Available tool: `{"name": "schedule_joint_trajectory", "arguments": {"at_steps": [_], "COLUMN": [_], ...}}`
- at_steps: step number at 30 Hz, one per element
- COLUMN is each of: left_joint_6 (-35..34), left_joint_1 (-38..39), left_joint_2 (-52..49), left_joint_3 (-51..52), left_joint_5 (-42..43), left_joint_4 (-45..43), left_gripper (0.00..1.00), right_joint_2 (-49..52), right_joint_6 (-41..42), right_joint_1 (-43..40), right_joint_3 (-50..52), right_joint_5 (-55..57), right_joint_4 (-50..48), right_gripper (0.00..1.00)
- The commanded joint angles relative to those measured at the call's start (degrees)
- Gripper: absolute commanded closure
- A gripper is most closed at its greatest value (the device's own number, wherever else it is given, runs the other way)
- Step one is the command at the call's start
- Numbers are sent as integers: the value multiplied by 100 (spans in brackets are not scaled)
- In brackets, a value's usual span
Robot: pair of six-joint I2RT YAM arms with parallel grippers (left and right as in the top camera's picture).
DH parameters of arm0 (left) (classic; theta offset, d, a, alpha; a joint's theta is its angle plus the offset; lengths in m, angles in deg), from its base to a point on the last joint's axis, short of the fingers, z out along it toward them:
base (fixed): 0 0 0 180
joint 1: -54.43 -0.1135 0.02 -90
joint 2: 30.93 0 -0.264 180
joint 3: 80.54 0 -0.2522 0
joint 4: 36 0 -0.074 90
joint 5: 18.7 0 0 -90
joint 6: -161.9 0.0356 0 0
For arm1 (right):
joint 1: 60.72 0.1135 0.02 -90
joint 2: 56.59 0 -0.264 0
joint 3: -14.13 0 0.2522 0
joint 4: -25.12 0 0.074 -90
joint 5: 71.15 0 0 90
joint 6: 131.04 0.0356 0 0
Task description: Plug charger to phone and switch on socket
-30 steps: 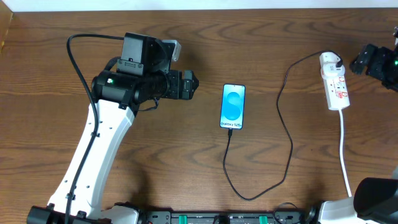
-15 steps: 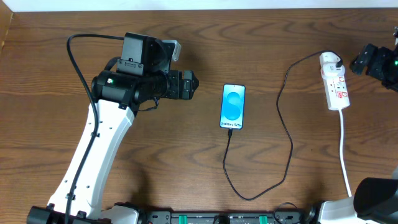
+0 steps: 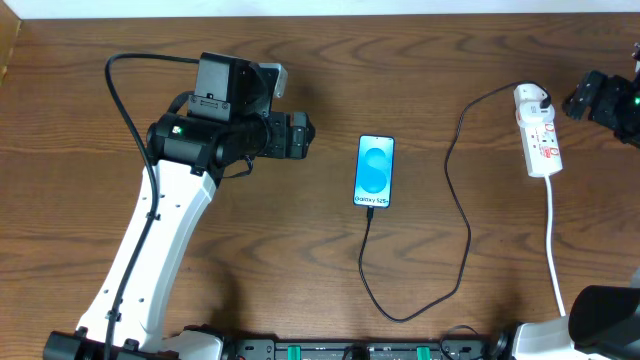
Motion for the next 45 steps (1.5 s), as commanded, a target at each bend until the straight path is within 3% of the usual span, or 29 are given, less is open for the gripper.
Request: {"name": "schedule_joint_trajectory", "arguments": {"at_steps": [1, 14, 23, 38, 45], "left_joint_6": [98, 101, 98, 122, 122], "left_joint_1": [2, 11, 11, -166, -481], "left_joint_2": [17, 562, 1541, 4190, 5407], "left_joint_3": [-11, 90, 1056, 4413, 5569], "left_joint_5": [-275, -1250, -1668, -1661, -1661], "left_joint_4": [15, 15, -168, -3147, -3910], "left_gripper": [7, 7, 7, 7, 7], "right_joint_2": [-79, -79, -79, -79, -79], "right_joint_6": [66, 66, 66, 66, 66], "right_joint_1": [-7, -7, -7, -7, -7], "right_joint_3": [-24, -24, -24, -24, -24], "right_joint_5": [66, 66, 66, 66, 66], "right_joint_4": [7, 7, 7, 7, 7], "right_gripper": [1, 1, 1, 1, 1]}}
